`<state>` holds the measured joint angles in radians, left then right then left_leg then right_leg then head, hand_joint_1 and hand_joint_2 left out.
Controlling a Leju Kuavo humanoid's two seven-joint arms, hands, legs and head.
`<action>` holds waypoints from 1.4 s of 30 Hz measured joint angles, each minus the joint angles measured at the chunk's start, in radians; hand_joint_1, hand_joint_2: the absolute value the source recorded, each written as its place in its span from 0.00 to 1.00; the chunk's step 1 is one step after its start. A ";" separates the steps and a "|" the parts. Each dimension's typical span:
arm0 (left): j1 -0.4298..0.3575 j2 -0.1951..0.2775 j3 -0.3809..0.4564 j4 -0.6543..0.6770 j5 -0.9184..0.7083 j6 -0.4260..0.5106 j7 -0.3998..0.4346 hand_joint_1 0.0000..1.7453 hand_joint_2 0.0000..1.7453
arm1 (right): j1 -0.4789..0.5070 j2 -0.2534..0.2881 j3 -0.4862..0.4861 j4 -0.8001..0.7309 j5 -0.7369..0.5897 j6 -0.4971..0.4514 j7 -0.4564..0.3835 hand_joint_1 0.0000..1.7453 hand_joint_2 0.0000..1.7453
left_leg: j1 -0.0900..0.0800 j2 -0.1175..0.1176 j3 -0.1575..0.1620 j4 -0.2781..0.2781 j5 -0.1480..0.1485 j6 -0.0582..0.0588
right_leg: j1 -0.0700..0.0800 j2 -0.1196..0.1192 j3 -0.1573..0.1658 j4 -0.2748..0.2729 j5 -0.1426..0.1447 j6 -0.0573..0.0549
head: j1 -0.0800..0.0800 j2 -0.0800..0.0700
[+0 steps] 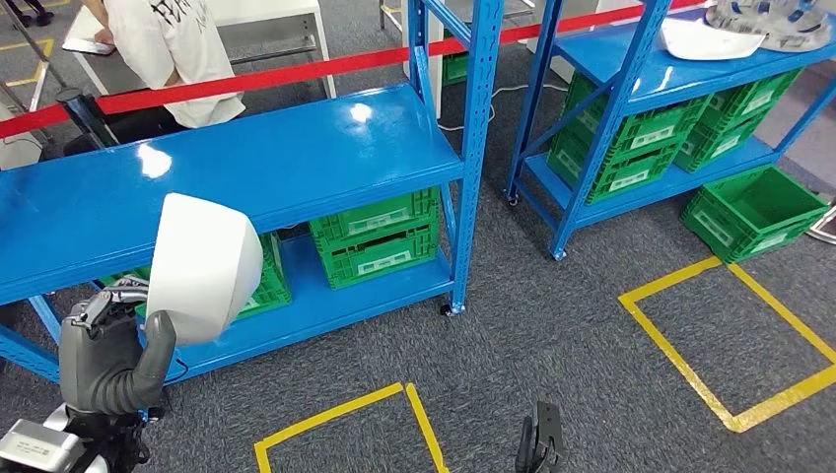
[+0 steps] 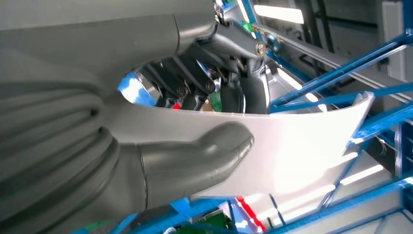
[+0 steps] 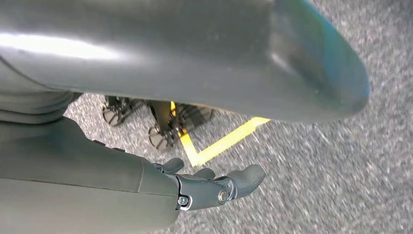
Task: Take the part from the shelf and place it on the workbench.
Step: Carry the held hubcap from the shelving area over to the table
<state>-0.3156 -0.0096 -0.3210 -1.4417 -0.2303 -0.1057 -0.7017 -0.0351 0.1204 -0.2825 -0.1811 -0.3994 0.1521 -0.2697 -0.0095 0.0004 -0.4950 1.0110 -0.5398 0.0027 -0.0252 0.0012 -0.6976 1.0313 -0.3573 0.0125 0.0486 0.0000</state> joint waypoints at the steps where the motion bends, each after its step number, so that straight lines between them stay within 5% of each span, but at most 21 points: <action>1: -0.002 -0.001 0.000 0.002 0.001 -0.001 0.000 1.00 1.00 | 0.001 0.001 0.000 0.000 -0.001 0.000 0.000 0.00 0.00 | 0.001 0.002 -0.010 -0.004 0.015 0.009 | 0.000 0.001 -0.006 0.010 -0.021 0.005 | 0.000 0.000; 4: -0.006 -0.005 0.000 0.009 0.006 -0.006 0.001 1.00 1.00 | 0.001 0.001 -0.001 0.001 -0.005 -0.005 -0.001 0.00 0.00 | 0.005 0.006 -0.055 -0.009 0.062 0.022 | 0.000 0.001 -0.043 0.153 -0.181 0.012 | 0.002 0.000; 6: -0.006 -0.006 0.000 0.016 0.007 -0.009 0.001 1.00 1.00 | 0.001 0.001 -0.001 0.001 -0.006 -0.008 -0.001 0.00 0.00 | 0.004 0.009 -0.091 -0.006 0.091 0.021 | 0.001 0.001 -0.050 0.261 -0.224 0.016 | 0.003 0.000; 7: -0.006 -0.006 0.000 0.020 0.008 -0.010 0.001 1.00 1.00 | 0.001 0.001 -0.001 0.001 -0.007 -0.009 -0.001 0.00 0.00 | 0.005 0.010 -0.111 -0.002 0.104 0.019 | 0.001 0.001 -0.034 0.280 -0.208 0.017 | 0.003 0.000; 9: -0.006 -0.006 0.000 0.026 0.008 -0.010 0.001 1.00 1.00 | 0.001 0.001 -0.002 0.001 -0.009 -0.011 0.000 0.00 0.00 | 0.007 0.011 -0.150 0.009 0.127 0.012 | 0.000 0.001 0.048 0.215 -0.160 0.019 | 0.003 0.000; 11: -0.009 -0.007 0.000 0.028 0.009 -0.010 0.000 1.00 1.00 | -0.001 0.001 -0.002 0.001 -0.010 -0.011 0.002 0.00 0.00 | 0.006 0.012 -0.176 0.024 0.143 0.000 | 0.002 0.002 0.151 0.081 -0.175 0.013 | 0.007 0.000; 13: -0.014 -0.007 -0.001 0.030 0.010 -0.010 0.000 1.00 1.00 | -0.001 0.002 -0.002 0.001 -0.006 -0.010 0.003 0.00 0.00 | 0.004 0.012 -0.184 0.030 0.157 -0.013 | 0.007 0.004 0.189 0.014 -0.206 -0.002 | 0.011 0.000; 16: -0.017 -0.006 -0.003 0.032 0.011 -0.004 0.000 1.00 1.00 | 0.001 0.002 -0.002 0.001 0.005 -0.008 0.001 0.00 0.00 | 0.009 0.010 -0.191 0.035 0.154 -0.031 | 0.007 0.000 0.169 0.009 -0.185 -0.028 | 0.010 0.000; 19: -0.016 -0.004 -0.004 0.033 0.007 0.017 0.000 1.00 1.00 | 0.001 0.001 -0.002 0.001 0.022 -0.009 -0.004 0.00 0.00 | 0.014 0.007 -0.232 0.158 0.029 -0.047 | 0.005 -0.003 0.135 0.005 -0.153 -0.041 | 0.006 0.000; 21: -0.010 -0.003 -0.004 0.033 0.000 0.032 0.000 1.00 1.00 | 0.002 0.001 0.000 0.001 0.038 -0.009 -0.012 0.00 0.00 | 0.015 0.006 -0.251 0.274 -0.022 -0.052 | 0.006 -0.007 0.107 0.006 -0.131 -0.042 | 0.005 0.000; 23: -0.003 -0.002 -0.005 0.031 -0.006 0.039 0.000 1.00 1.00 | 0.003 0.001 0.003 0.001 0.051 -0.012 -0.018 0.00 0.00 | 0.014 0.007 -0.218 0.285 0.006 -0.049 | 0.007 -0.015 0.084 0.007 -0.111 -0.041 | 0.005 0.000; 26: 0.001 -0.001 -0.006 0.019 -0.014 0.042 0.000 1.00 1.00 | 0.005 0.001 0.008 0.001 0.064 -0.018 -0.023 0.00 0.00 | 0.006 0.036 -0.071 0.093 0.031 -0.032 | 0.010 -0.033 0.066 0.008 -0.091 -0.032 | 0.005 0.000; 28: 0.001 -0.001 -0.006 0.010 -0.019 0.042 -0.001 1.00 1.00 | 0.006 0.001 0.010 0.001 0.068 -0.016 -0.027 0.00 0.00 | -0.004 0.049 -0.025 0.011 0.014 -0.017 | 0.010 -0.050 0.065 0.008 -0.082 -0.020 | 0.006 0.000; 30: 0.006 0.000 -0.006 0.006 -0.024 0.041 0.000 1.00 1.00 | 0.005 0.002 0.015 0.001 0.072 -0.010 -0.030 0.00 0.00 | -0.004 0.034 -0.030 0.000 0.021 0.000 | 0.008 -0.067 0.067 0.005 -0.076 -0.008 | 0.005 0.000; 32: 0.010 0.001 -0.006 0.003 -0.027 0.042 0.000 1.00 1.00 | 0.004 0.001 0.019 0.001 0.074 -0.007 -0.032 0.00 0.00 | 0.001 0.017 -0.033 -0.008 0.037 0.015 | 0.006 -0.055 0.057 0.032 -0.100 0.003 | 0.005 0.000; 35: 0.018 -0.001 -0.006 0.000 -0.032 0.044 0.000 1.00 1.00 | 0.005 0.001 0.023 0.001 0.076 -0.007 -0.033 0.00 0.00 | 0.003 -0.006 -0.052 -0.008 0.059 0.025 | 0.006 -0.015 -0.013 0.201 -0.203 0.014 | 0.009 0.000; 37: 0.025 -0.001 -0.006 0.000 -0.034 0.045 0.000 1.00 1.00 | 0.006 0.001 0.025 0.001 0.076 -0.006 -0.034 0.00 0.00 | 0.002 -0.027 -0.068 -0.002 0.068 0.025 | 0.006 -0.009 -0.037 0.276 -0.230 0.016 | 0.010 0.000; 39: 0.029 -0.001 -0.006 -0.001 -0.035 0.048 0.000 1.00 1.00 | 0.007 0.001 0.025 0.001 0.078 -0.005 -0.035 0.00 0.00 | 0.003 -0.049 -0.079 0.008 0.071 0.021 | 0.007 0.000 0.017 0.197 -0.187 0.013 | 0.011 0.000; 42: 0.030 -0.002 -0.005 -0.009 -0.035 0.058 0.000 1.00 1.00 | 0.006 0.001 0.026 0.001 0.080 -0.002 -0.036 0.00 0.00 | 0.003 -0.077 -0.095 0.024 0.073 0.009 | 0.008 0.049 0.113 0.026 -0.140 0.001 | 0.011 0.000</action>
<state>-0.2854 -0.0114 -0.3257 -1.4502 -0.2654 -0.0476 -0.7018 -0.0289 0.1216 -0.2564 -0.1804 -0.3192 0.1504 -0.3053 -0.0065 -0.0768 -0.5901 1.0353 -0.4665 0.0114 -0.0170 0.0502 -0.5847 1.0576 -0.4973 0.0134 0.0592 0.0000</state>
